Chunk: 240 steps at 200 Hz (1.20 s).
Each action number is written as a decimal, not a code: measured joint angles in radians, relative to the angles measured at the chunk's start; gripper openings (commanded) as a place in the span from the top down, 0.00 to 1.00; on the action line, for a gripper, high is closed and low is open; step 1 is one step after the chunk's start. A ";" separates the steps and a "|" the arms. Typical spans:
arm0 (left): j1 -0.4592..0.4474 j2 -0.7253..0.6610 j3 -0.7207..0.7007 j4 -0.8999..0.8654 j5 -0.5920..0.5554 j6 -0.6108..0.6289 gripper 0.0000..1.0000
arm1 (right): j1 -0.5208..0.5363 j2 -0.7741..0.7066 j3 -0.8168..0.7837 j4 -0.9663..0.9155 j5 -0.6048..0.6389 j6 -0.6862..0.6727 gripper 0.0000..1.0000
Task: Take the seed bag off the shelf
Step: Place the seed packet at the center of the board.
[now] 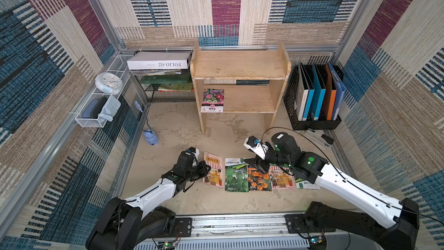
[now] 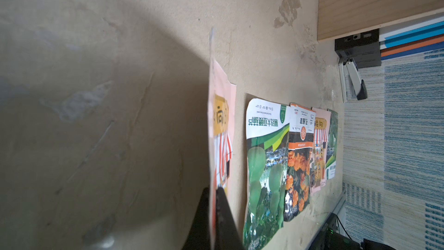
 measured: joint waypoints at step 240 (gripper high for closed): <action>0.000 -0.024 0.142 -0.313 -0.183 0.097 0.32 | 0.000 0.074 0.050 -0.004 0.032 -0.031 0.44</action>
